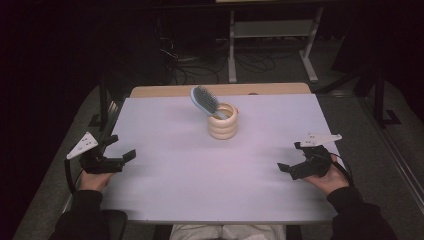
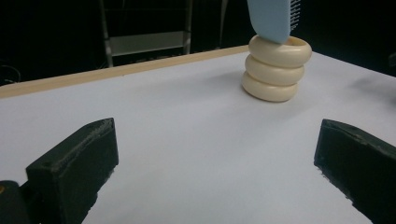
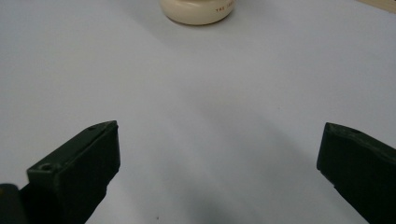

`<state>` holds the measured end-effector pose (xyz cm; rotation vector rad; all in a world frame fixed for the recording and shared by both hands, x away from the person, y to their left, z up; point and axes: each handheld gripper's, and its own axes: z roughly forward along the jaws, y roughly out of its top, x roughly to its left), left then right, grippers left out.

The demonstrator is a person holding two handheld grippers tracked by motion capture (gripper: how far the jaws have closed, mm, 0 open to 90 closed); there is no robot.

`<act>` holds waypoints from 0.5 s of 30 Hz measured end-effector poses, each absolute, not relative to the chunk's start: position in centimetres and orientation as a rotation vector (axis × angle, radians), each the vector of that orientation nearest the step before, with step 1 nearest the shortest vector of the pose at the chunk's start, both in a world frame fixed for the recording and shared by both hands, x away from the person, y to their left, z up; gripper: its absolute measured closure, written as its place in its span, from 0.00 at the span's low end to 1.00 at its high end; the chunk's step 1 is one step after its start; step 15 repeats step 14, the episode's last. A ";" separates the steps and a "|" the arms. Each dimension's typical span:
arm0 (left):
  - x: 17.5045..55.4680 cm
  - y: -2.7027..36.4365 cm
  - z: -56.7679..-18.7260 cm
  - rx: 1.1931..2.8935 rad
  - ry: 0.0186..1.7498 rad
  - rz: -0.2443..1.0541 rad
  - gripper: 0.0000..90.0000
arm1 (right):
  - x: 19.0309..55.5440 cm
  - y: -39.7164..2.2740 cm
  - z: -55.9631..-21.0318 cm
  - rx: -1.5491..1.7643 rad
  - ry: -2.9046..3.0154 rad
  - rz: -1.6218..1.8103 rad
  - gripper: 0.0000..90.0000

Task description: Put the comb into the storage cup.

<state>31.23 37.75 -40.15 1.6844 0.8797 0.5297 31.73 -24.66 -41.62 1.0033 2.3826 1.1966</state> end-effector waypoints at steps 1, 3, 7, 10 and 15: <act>31.0 37.9 -40.2 1.677 0.883 0.530 0.00 | 31.7 -24.7 -41.6 1.006 2.381 1.199 0.00; 30.7 38.1 -40.3 1.662 0.889 0.533 0.00 | 31.7 -24.8 -41.6 1.008 2.377 1.199 0.00; 30.2 38.6 -40.5 1.657 0.908 0.521 0.00 | 31.6 -25.0 -41.6 1.019 2.364 1.206 0.00; 30.2 38.8 -40.7 1.634 0.930 0.483 0.00 | 31.5 -25.0 -41.6 1.019 2.365 1.203 0.00; 30.3 38.8 -40.7 1.628 0.930 0.481 0.00 | 31.6 -25.2 -41.7 1.027 2.368 1.201 0.00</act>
